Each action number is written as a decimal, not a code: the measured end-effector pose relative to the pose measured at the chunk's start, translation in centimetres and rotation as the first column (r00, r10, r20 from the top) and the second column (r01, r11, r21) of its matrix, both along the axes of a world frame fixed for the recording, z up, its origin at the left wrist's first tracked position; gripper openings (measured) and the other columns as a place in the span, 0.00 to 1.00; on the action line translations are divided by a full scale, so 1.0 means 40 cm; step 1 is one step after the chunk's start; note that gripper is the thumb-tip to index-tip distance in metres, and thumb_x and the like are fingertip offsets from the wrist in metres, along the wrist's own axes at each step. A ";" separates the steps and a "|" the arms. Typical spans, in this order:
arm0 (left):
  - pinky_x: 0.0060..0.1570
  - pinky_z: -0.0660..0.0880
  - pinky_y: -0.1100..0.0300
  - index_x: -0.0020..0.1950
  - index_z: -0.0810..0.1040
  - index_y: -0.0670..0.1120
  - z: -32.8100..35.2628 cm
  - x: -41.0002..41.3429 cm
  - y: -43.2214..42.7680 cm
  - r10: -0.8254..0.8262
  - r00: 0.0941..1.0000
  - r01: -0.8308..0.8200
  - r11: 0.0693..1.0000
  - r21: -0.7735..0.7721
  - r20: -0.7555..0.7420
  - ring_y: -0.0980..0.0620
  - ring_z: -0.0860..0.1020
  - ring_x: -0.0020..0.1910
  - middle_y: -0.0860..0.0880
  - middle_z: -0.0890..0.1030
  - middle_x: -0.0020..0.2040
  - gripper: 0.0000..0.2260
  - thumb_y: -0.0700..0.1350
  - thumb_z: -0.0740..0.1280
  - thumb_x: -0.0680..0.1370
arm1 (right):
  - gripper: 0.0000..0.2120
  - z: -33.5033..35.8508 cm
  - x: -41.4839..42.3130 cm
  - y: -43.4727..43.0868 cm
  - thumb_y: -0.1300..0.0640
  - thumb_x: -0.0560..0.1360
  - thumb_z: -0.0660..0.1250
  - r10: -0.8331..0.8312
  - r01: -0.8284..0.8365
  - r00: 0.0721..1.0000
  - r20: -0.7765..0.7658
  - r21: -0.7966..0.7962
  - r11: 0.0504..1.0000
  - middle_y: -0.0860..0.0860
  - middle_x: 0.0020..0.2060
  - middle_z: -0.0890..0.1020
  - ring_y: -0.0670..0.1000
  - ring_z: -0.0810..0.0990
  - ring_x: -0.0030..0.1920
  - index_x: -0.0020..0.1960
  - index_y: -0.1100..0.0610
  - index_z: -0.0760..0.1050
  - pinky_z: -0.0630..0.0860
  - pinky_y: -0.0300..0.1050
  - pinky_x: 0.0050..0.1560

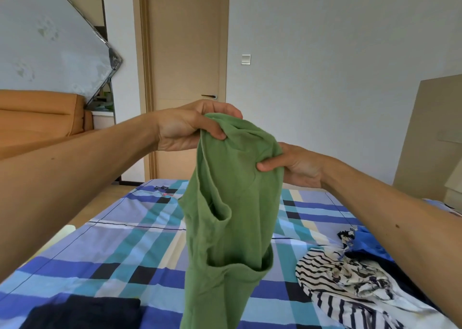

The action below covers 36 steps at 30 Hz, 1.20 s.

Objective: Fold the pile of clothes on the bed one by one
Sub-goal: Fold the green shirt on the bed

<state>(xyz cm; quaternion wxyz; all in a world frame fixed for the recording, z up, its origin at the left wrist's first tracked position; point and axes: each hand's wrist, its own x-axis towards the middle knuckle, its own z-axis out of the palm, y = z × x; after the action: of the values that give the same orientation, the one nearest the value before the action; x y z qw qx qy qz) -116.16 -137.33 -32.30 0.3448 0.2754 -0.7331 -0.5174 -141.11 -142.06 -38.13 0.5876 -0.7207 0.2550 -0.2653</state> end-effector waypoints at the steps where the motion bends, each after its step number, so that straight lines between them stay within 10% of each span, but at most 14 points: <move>1: 0.44 0.82 0.62 0.49 0.81 0.42 0.000 0.012 -0.021 0.081 0.994 -0.078 0.996 -0.051 0.068 0.51 0.83 0.44 0.45 0.83 0.45 0.16 0.24 0.64 0.73 | 0.21 0.005 0.003 -0.018 0.69 0.72 0.71 -0.088 0.088 0.996 -0.001 -0.035 0.996 0.57 0.61 0.82 0.56 0.82 0.60 0.64 0.61 0.77 0.79 0.47 0.62; 6: 0.48 0.79 0.57 0.50 0.82 0.43 0.041 0.027 -0.117 0.722 0.634 -0.447 0.635 -0.629 0.278 0.49 0.79 0.46 0.46 0.82 0.46 0.10 0.30 0.67 0.76 | 0.07 0.100 0.031 -0.096 0.66 0.70 0.76 -0.567 0.515 0.818 0.100 -0.566 0.643 0.54 0.39 0.83 0.50 0.80 0.41 0.44 0.59 0.79 0.77 0.47 0.46; 11: 0.47 0.79 0.53 0.41 0.81 0.46 0.147 0.006 -0.095 0.770 0.636 -0.528 0.484 -0.698 0.052 0.49 0.78 0.43 0.46 0.81 0.42 0.09 0.34 0.68 0.76 | 0.14 0.229 0.032 -0.073 0.61 0.69 0.77 -0.541 0.624 0.759 0.362 -0.643 0.444 0.47 0.35 0.76 0.45 0.75 0.36 0.38 0.51 0.71 0.71 0.39 0.38; 19: 0.42 0.77 0.65 0.49 0.82 0.42 -0.009 -0.012 0.099 0.483 0.776 -0.129 0.751 -0.647 0.406 0.56 0.79 0.39 0.50 0.84 0.41 0.05 0.34 0.69 0.78 | 0.11 0.032 -0.057 0.141 0.64 0.70 0.77 -0.409 0.398 0.902 0.135 -0.624 0.673 0.47 0.32 0.76 0.44 0.74 0.34 0.41 0.59 0.74 0.69 0.35 0.34; 25: 0.41 0.75 0.63 0.51 0.82 0.43 -0.453 -0.057 0.284 0.030 0.674 0.185 0.960 -0.208 0.738 0.56 0.79 0.39 0.50 0.83 0.43 0.05 0.37 0.71 0.76 | 0.16 -0.389 -0.115 0.394 0.61 0.68 0.79 -0.223 0.074 0.886 -0.408 -0.349 0.934 0.44 0.31 0.73 0.42 0.69 0.33 0.36 0.51 0.71 0.65 0.36 0.35; 29: 0.41 0.70 0.71 0.49 0.81 0.51 -0.671 -0.082 0.346 -0.168 0.644 0.273 0.962 -0.020 0.746 0.68 0.76 0.39 0.67 0.78 0.39 0.10 0.36 0.70 0.75 | 0.25 -0.615 -0.109 0.471 0.69 0.76 0.62 -0.124 0.040 0.847 -0.517 -0.170 0.985 0.42 0.25 0.74 0.38 0.73 0.31 0.25 0.49 0.72 0.66 0.28 0.37; 36: 0.49 0.79 0.53 0.51 0.81 0.40 -0.701 -0.059 0.226 -0.146 0.756 0.124 0.989 0.079 0.638 0.49 0.82 0.46 0.45 0.85 0.47 0.04 0.35 0.70 0.77 | 0.13 -0.623 -0.161 0.388 0.68 0.71 0.74 -0.121 0.073 0.887 -0.445 -0.123 0.990 0.46 0.37 0.76 0.45 0.74 0.38 0.43 0.52 0.76 0.69 0.38 0.39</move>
<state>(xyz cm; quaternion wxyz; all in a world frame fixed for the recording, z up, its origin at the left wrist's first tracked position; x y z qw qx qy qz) -118.52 -128.30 -60.34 0.0309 0.3876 -0.8163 -0.4272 -147.55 -126.55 -63.04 0.4604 -0.7781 0.4062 -0.1325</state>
